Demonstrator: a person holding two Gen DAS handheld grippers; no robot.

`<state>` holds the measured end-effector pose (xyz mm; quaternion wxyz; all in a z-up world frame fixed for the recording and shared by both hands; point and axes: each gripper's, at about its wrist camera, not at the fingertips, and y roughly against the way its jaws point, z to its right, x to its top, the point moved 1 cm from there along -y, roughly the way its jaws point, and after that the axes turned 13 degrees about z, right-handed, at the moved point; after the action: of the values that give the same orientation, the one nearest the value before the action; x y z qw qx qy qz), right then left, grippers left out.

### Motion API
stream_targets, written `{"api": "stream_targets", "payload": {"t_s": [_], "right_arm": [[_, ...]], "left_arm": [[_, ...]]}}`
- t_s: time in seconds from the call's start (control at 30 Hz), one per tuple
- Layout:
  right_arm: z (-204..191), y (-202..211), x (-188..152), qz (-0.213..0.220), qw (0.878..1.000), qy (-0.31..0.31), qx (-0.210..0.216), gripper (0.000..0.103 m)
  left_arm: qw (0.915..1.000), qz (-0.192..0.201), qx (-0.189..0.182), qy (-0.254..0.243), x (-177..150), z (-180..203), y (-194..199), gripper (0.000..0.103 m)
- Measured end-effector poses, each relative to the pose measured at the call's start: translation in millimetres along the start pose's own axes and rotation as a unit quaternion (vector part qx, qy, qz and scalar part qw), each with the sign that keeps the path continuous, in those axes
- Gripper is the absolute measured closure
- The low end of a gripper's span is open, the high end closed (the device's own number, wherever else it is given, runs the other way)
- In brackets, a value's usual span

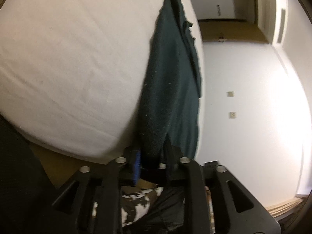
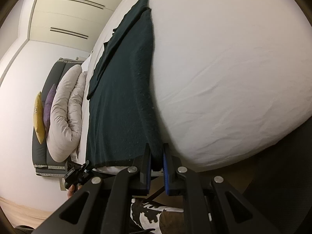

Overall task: Fold small clothes
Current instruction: 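Grasp the sweater hem with both grippers at the bed edge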

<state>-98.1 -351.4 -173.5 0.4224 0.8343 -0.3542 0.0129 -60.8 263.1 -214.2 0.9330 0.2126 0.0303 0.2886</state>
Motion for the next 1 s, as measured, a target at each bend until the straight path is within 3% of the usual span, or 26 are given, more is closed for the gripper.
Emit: {"api": "stream_targets", "payload": {"t_s": [0.07,0.1,0.2,0.23,0.3,0.37,0.47,0.67,1.0], "right_arm": [[1.2,-0.3,0.3,-0.001,1.0,-0.003,0.002,0.092],[1.2,-0.9,0.3,-0.002,1.0,-0.004,0.001,0.092],[2.7,-1.0,0.9,-0.002,1.0,-0.006,0.002,0.092],[3.2,-0.8,1.2,-0.003,1.0,-0.007,0.003,0.092],[3.7,0.0,1.6,-0.002,1.0,-0.008,0.004,0.092],[3.5,0.1,1.5,-0.002,1.0,-0.008,0.003,0.092],[3.7,0.5,1.5,-0.003,1.0,-0.008,0.004,0.092],[3.0,0.7,0.8,-0.002,1.0,-0.005,0.001,0.092],[-3.0,5.2,-1.8,0.008,1.0,-0.006,0.003,0.092]], "left_arm": [[0.9998,0.006,-0.015,0.007,0.9,-0.6,4.2,0.031],[0.9991,0.013,-0.037,0.015,1.6,0.4,6.8,0.025],[0.9992,0.013,-0.034,0.017,4.4,0.9,6.0,0.023],[0.9993,0.012,-0.031,0.016,5.3,0.8,5.1,0.023],[0.9996,0.008,-0.021,0.016,8.4,0.8,2.3,0.039],[0.9999,-0.001,0.004,0.015,10.2,-3.3,-1.0,0.075],[0.9998,-0.006,0.02,0.002,9.2,-0.4,-7.9,0.086],[0.9998,0.011,0.017,0.001,10.9,-2.6,-0.1,0.092],[0.9995,0.021,0.015,-0.019,4.6,3.3,14.1,0.095]]}}
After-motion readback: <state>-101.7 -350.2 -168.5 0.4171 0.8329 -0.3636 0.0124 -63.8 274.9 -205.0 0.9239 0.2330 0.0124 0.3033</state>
